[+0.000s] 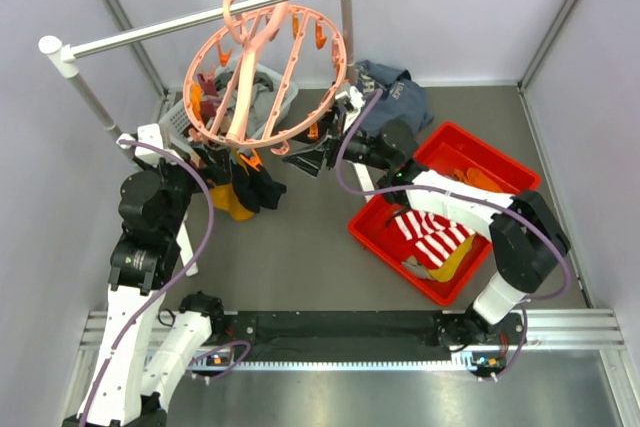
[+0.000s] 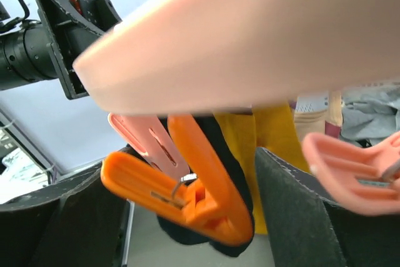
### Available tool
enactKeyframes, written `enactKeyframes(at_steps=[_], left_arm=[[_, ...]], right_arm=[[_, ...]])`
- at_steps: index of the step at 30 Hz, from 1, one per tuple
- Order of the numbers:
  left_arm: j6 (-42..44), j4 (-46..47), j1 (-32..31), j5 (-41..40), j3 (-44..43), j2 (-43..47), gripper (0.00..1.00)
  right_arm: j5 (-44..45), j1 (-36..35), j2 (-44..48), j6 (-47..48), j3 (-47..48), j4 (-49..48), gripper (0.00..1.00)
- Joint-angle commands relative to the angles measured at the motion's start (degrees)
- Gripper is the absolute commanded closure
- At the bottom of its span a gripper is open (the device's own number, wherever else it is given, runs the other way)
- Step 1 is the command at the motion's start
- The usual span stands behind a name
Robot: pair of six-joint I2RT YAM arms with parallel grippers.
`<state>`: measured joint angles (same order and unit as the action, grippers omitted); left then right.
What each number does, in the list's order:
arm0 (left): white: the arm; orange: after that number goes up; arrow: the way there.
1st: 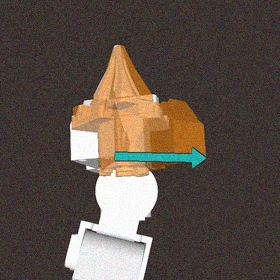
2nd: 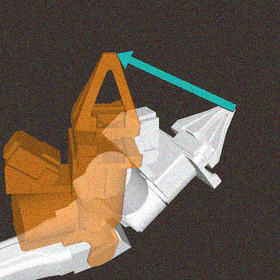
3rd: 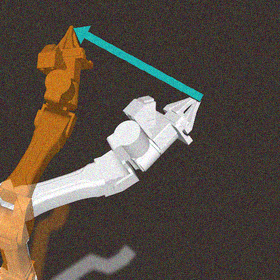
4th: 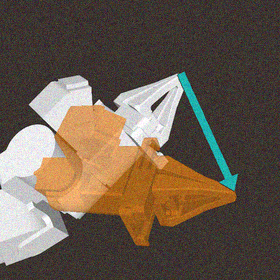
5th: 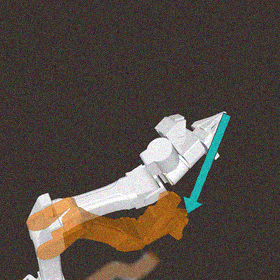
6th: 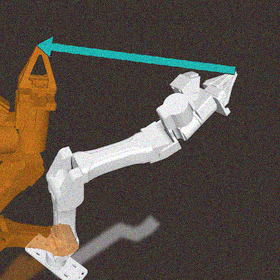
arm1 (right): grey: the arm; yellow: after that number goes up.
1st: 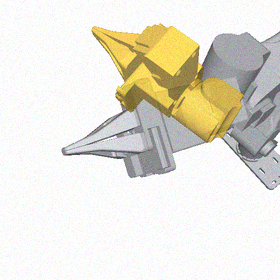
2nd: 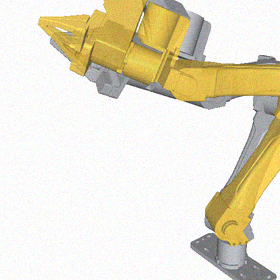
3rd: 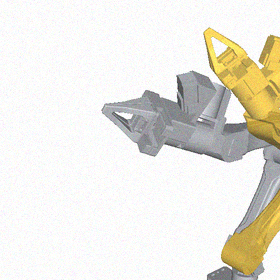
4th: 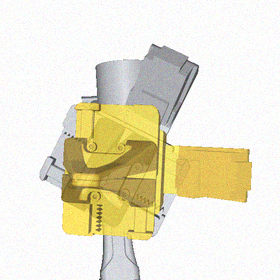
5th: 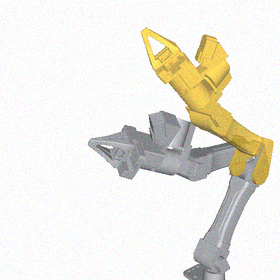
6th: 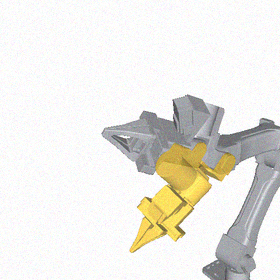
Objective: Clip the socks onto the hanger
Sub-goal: Open the clamp at the hanger.
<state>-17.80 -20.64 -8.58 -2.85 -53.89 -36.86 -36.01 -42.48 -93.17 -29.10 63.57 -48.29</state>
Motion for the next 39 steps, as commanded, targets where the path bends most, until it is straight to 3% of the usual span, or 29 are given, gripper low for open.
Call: enactKeyframes(at_steps=[1,12,19,28,39], left_arm=[[0.5,2.1,-0.1,-0.8,-0.1,0.9,0.01],[-0.6,0.7,-0.1,-1.5,-1.3,1.3,0.01],[-1.1,-3.3,-0.1,-2.2,-4.4,1.6,0.01],[-2.2,-12.9,-0.1,0.3,-12.0,4.3,0.01],[-11.1,-13.6,-0.8,16.4,-12.7,6.9,0.01]], right_arm=[[-1.9,-1.9,-1.6,-1.7,4.1,-6.8,0.26],[-1.7,-4.5,-0.6,-1.6,2.8,-7.7,0.59],[4.2,-9.6,3.5,6.6,2.3,1.3,0.80],[18.5,-19.6,4.6,19.7,7.5,15.9,0.94],[24.9,-22.3,1.3,20.7,11.2,15.5,1.00]])
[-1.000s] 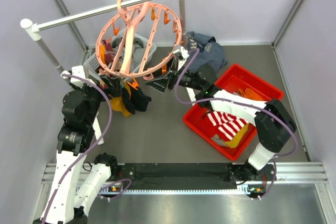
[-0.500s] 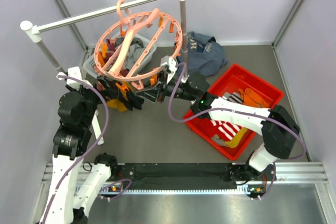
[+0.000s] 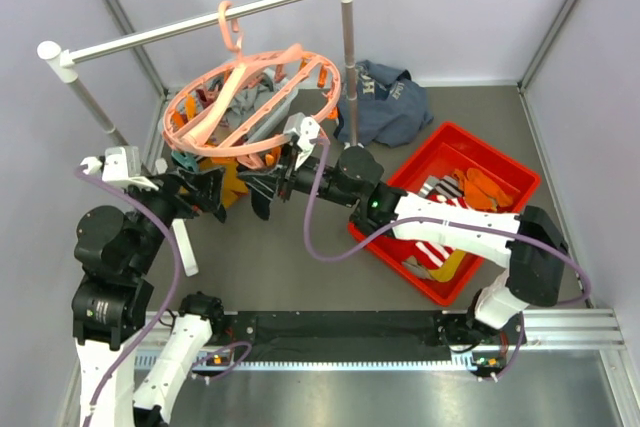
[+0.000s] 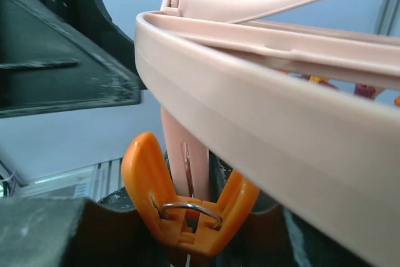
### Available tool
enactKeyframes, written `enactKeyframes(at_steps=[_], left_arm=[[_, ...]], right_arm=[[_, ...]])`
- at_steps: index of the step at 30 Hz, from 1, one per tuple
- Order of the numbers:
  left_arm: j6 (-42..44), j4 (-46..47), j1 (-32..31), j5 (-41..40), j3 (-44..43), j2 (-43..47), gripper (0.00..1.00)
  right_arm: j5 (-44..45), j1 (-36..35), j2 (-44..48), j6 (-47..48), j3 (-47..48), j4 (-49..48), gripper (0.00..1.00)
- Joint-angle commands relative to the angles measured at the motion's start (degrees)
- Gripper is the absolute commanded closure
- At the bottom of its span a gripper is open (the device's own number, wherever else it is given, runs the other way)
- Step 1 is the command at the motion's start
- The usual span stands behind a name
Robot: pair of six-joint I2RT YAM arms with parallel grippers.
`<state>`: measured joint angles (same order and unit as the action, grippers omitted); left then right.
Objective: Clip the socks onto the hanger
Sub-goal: Open the clamp at the hanger.
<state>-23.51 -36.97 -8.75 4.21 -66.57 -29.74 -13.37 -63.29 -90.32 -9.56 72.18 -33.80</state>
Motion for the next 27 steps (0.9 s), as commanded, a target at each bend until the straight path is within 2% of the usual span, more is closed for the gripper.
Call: enactKeyframes(at_steps=[1,3,8,15,19,27], left_arm=[[-6.5,3.1,-0.7,11.2,0.2,-0.2,0.01],[-7.0,2.7,-0.8,11.4,-0.8,-0.2,0.01],[-3.7,-2.1,-0.8,4.4,-4.0,0.2,0.01],[-8.5,3.8,-0.8,14.8,1.5,0.0,0.01],[-12.2,9.4,-0.8,16.7,4.2,-0.9,0.02],[-15.4,15.7,-0.8,17.9,4.3,-3.0,0.12]], right_arm=[[2.7,-1.5,-1.6,1.6,2.9,1.4,1.00],[3.1,-1.7,-1.6,2.1,2.9,1.7,1.00],[3.5,-1.7,-1.2,3.1,2.3,1.7,1.00],[3.3,-1.7,-1.5,3.1,2.1,1.4,1.00],[3.5,-1.9,-1.4,3.6,2.3,1.9,1.00],[4.0,-2.1,-1.4,4.1,1.9,1.8,1.00]])
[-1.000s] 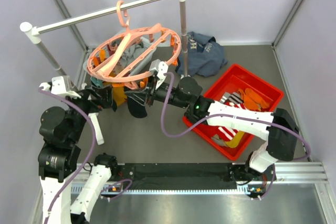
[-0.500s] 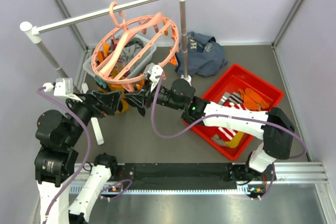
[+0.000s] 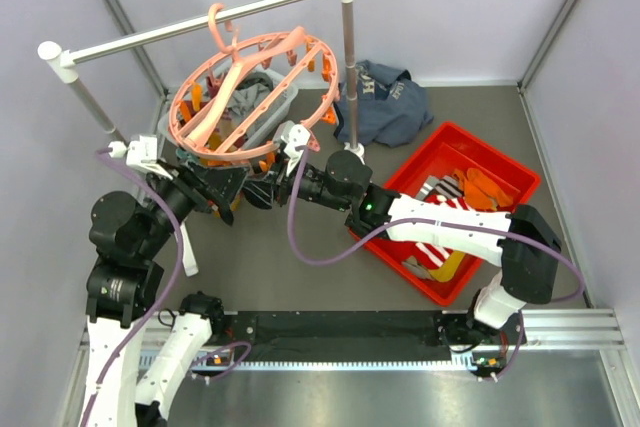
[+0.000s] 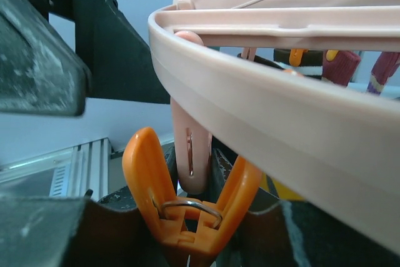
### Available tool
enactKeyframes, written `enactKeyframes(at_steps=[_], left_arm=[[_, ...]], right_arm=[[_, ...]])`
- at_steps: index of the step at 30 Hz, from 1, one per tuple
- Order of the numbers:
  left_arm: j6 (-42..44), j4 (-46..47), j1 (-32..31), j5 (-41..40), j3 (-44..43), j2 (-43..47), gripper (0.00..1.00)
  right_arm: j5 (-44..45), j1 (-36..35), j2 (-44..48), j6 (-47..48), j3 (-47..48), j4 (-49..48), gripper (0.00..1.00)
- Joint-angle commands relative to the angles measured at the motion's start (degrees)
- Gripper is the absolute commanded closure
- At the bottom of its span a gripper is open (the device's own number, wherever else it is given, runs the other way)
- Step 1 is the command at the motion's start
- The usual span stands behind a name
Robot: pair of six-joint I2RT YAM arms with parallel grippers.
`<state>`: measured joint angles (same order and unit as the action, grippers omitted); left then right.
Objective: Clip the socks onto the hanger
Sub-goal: Open the clamp at the hanger.
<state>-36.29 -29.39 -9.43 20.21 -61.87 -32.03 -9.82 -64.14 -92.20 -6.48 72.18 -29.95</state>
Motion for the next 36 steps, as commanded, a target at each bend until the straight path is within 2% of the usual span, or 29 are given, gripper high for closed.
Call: enactKeyframes(at_steps=[1,7,14,19,36], left_arm=[[-2.8,8.6,-0.1,2.1,-0.2,-0.9,0.13],[-4.6,10.7,-0.1,3.9,0.9,-2.6,0.19],[-4.0,12.7,-0.1,2.6,3.2,-3.3,0.20],[-0.5,13.0,-0.1,0.2,5.1,-3.0,0.22],[4.1,19.2,-0.1,-2.2,8.1,-4.2,0.47]], right_arm=[[0.5,-1.3,0.5,1.0,1.9,-2.2,1.00],[0.5,-1.3,0.4,1.1,1.9,-2.4,1.00],[0.2,-1.2,0.4,1.1,1.7,-2.8,1.00],[0.3,-1.3,0.6,1.1,1.5,-3.1,1.00],[0.9,-1.3,0.3,2.0,1.6,-1.8,1.00]])
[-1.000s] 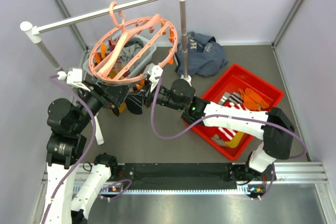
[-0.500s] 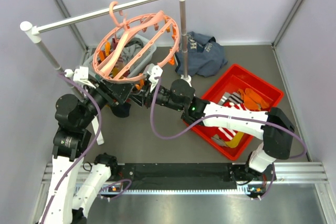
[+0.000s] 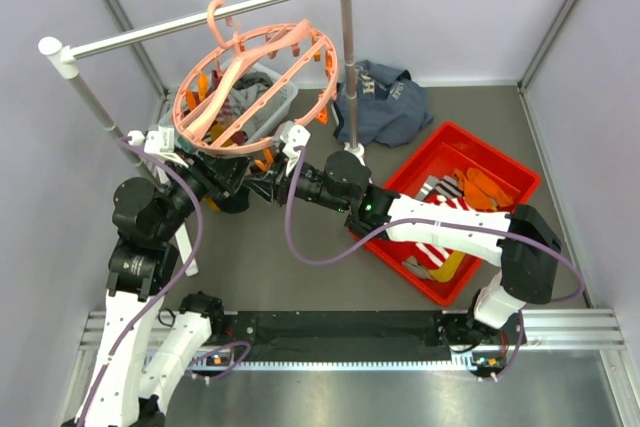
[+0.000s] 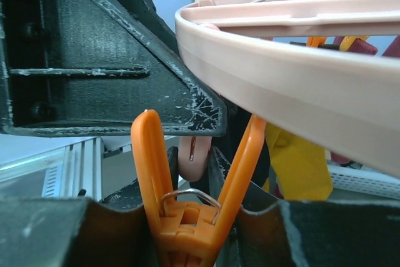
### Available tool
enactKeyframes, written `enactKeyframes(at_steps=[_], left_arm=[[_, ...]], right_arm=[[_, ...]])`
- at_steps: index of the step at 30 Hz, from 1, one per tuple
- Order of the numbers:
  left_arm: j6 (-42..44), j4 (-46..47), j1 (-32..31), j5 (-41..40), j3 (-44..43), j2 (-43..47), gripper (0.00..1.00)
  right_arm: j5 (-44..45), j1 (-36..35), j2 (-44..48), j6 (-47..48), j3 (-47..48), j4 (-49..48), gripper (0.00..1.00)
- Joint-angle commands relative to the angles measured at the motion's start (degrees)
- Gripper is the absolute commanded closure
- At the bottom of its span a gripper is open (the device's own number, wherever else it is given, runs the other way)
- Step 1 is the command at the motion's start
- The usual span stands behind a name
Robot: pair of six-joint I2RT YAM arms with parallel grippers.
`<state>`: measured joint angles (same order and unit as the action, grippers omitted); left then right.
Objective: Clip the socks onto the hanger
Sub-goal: Open the clamp at the hanger.
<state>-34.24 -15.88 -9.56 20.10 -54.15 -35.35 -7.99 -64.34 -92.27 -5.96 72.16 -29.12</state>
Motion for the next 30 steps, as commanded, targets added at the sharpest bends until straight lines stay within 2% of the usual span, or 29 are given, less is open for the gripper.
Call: enactKeyframes(at_steps=[1,6,8,9,10,12,13,15,16,20,24,25,28,30], left_arm=[[2.3,6.0,0.0,-2.2,0.5,-0.9,0.50],[3.7,7.3,0.0,-2.5,0.5,-0.9,0.60],[4.4,8.1,0.0,-2.7,0.6,-1.0,0.65],[4.6,8.3,0.0,-2.9,0.6,-1.0,0.66],[5.0,8.8,0.0,-3.0,0.7,-1.0,0.68],[6.1,9.1,-0.1,-3.6,0.8,-1.0,0.73],[6.5,9.2,-0.3,-3.8,1.0,-1.0,0.74],[8.0,9.9,-0.7,-4.4,1.4,-1.0,0.80],[8.4,10.2,-0.9,-4.7,2.0,-0.9,0.81],[9.6,12.1,-1.2,-5.6,4.3,-0.4,0.87],[10.2,14.6,-1.4,-6.2,6.9,-0.4,0.98],[10.9,14.6,-1.4,-6.3,7.6,-0.5,1.00],[12.3,14.4,-1.7,-7.0,8.4,-0.5,1.00],[13.3,13.4,-1.9,-7.5,8.4,-0.2,1.00]], right_arm=[[-0.8,-1.1,0.4,1.5,1.6,-2.6,1.00],[0.1,-1.1,1.1,1.7,1.1,-0.9,1.00],[1.2,-1.1,1.9,1.8,-0.2,-0.1,0.92],[1.7,-1.1,3.1,1.8,-0.7,0.4,0.87],[2.3,-1.1,3.8,1.9,-2.0,2.0,0.75],[4.8,-1.0,5.2,2.0,-3.5,4.2,0.63],[7.3,-1.1,7.0,2.0,-4.9,7.6,0.53],[10.2,-1.1,9.0,1.9,-6.2,11.6,0.45],[13.1,-1.1,11.2,1.6,-7.2,13.8,0.38],[20.5,-1.0,16.8,-1.1,-9.1,28.9,0.26],[30.3,-0.7,22.6,-5.5,-9.5,45.6,0.14],[33.4,-0.4,23.6,-6.6,-9.8,48.7,0.08],[38.2,2.0,28.0,-12.3,-10.1,60.5,0.01],[39.0,5.5,31.0,-16.7,-10.4,67.9,0.01]])
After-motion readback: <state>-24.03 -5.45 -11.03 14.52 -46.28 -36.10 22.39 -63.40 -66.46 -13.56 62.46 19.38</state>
